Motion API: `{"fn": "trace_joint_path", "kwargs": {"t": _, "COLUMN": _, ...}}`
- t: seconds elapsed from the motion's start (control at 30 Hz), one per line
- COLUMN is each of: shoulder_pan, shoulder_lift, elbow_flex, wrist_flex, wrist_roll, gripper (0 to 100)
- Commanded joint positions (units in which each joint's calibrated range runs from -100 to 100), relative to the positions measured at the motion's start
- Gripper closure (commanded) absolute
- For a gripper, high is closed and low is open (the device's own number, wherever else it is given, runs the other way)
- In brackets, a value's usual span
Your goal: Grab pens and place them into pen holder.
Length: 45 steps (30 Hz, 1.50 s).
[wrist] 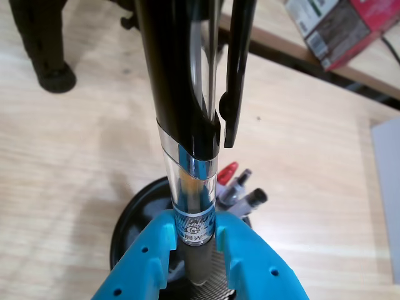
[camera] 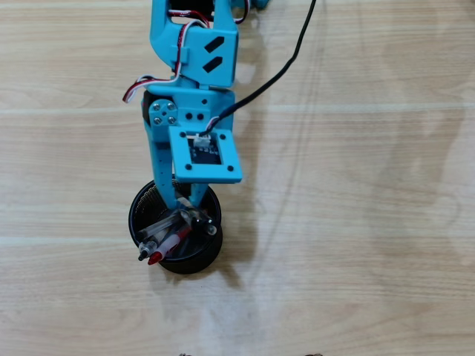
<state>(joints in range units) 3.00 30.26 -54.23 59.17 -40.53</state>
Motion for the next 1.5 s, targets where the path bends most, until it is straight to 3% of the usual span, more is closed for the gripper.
{"fn": "trace_joint_path", "kwargs": {"t": 0.0, "shoulder_pan": -0.17, "shoulder_lift": 0.26, "elbow_flex": -0.23, "wrist_flex": -1.46, "wrist_roll": -0.45, "gripper": 98}}
{"fn": "trace_joint_path", "kwargs": {"t": 0.33, "shoulder_pan": 0.23, "shoulder_lift": 0.43, "elbow_flex": 6.47, "wrist_flex": -2.06, "wrist_roll": -1.13, "gripper": 98}}
{"fn": "trace_joint_path", "kwargs": {"t": 0.57, "shoulder_pan": 0.39, "shoulder_lift": 0.43, "elbow_flex": 6.47, "wrist_flex": -2.15, "wrist_roll": -0.56, "gripper": 83}}
{"fn": "trace_joint_path", "kwargs": {"t": 0.83, "shoulder_pan": 0.23, "shoulder_lift": -2.36, "elbow_flex": 3.48, "wrist_flex": -4.12, "wrist_roll": 0.28, "gripper": 83}}
{"fn": "trace_joint_path", "kwargs": {"t": 0.97, "shoulder_pan": -0.01, "shoulder_lift": -9.55, "elbow_flex": -0.59, "wrist_flex": 2.92, "wrist_roll": 8.85, "gripper": 83}}
{"fn": "trace_joint_path", "kwargs": {"t": 1.13, "shoulder_pan": -1.3, "shoulder_lift": -18.68, "elbow_flex": -1.32, "wrist_flex": 28.62, "wrist_roll": 26.37, "gripper": 83}}
{"fn": "trace_joint_path", "kwargs": {"t": 1.27, "shoulder_pan": -5.34, "shoulder_lift": -23.5, "elbow_flex": 0.76, "wrist_flex": 39.37, "wrist_roll": 42.31, "gripper": 83}}
{"fn": "trace_joint_path", "kwargs": {"t": 1.37, "shoulder_pan": -11.55, "shoulder_lift": -27.98, "elbow_flex": 11.81, "wrist_flex": 39.8, "wrist_roll": 52.5, "gripper": 90}}
{"fn": "trace_joint_path", "kwargs": {"t": 1.47, "shoulder_pan": -14.45, "shoulder_lift": -35.08, "elbow_flex": 34.44, "wrist_flex": 38.33, "wrist_roll": 56.79, "gripper": 99}}
